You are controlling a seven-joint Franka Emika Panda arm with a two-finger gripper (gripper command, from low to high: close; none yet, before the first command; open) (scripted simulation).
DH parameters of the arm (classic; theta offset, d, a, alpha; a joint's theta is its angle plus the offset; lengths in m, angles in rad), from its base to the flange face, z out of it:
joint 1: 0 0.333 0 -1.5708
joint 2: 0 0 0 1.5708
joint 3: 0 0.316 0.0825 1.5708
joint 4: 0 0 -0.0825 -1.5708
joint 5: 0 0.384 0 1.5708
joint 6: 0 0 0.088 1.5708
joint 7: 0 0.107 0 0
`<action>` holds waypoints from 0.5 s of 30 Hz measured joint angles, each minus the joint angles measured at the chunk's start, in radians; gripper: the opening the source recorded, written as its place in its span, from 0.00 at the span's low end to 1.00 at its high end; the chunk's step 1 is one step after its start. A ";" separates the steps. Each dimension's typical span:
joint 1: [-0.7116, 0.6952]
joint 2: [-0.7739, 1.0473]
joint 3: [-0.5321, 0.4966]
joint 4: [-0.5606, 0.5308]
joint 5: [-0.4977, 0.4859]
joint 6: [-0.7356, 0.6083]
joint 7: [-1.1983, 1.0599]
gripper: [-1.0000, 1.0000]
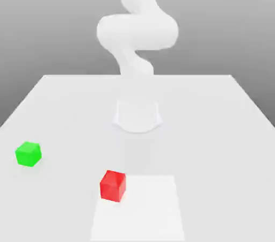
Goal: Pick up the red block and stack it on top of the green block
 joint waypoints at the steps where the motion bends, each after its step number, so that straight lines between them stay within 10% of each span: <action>1: 0.019 0.027 -0.026 -0.018 0.003 0.017 -0.051 0.50; 15: 0.218 0.384 -0.297 -0.245 0.052 0.235 -0.724 0.50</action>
